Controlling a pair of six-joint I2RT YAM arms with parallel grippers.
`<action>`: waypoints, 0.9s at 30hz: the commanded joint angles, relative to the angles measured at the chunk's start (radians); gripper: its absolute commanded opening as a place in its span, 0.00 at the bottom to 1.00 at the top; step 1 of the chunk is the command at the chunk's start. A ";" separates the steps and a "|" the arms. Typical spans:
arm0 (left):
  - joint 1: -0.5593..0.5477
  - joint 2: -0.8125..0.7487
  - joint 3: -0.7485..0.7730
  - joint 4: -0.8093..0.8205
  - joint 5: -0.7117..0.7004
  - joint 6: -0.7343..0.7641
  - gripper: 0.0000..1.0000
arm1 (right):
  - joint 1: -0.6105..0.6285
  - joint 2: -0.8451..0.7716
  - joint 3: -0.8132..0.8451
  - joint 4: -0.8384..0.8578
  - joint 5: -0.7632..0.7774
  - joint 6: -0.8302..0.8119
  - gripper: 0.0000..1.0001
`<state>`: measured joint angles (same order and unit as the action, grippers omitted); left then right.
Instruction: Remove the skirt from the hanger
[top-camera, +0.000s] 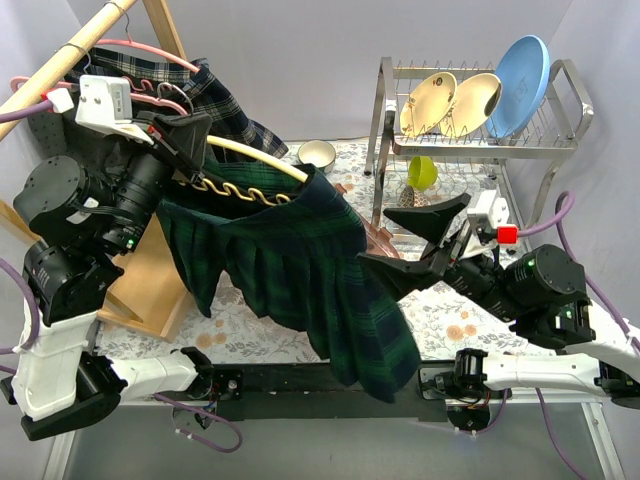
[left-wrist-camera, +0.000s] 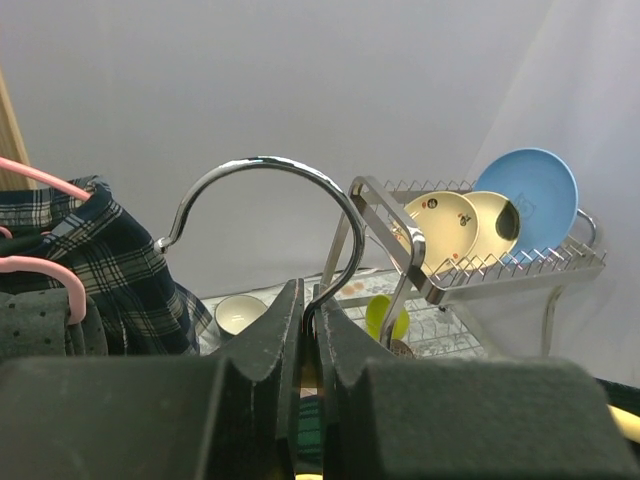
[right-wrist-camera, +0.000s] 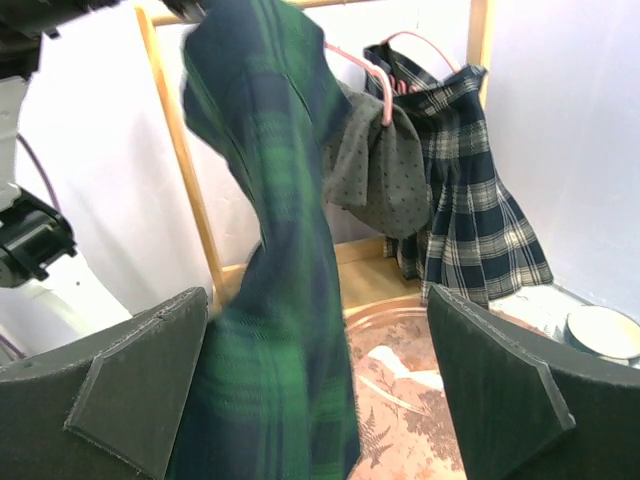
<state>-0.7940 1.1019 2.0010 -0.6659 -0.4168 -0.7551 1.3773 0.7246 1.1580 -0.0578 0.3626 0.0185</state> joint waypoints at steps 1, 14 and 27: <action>0.003 -0.039 0.004 0.081 0.018 0.000 0.00 | 0.002 0.058 0.091 -0.050 -0.060 -0.003 0.98; 0.003 -0.053 -0.011 0.084 -0.057 0.014 0.00 | 0.000 0.125 -0.018 0.013 0.108 0.009 0.39; 0.003 0.009 0.133 0.095 -0.320 0.082 0.00 | 0.002 -0.116 -0.201 0.076 0.314 0.001 0.01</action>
<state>-0.8200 1.1355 2.0029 -0.6827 -0.5571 -0.7242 1.3796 0.6704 0.9749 -0.0486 0.5632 0.0269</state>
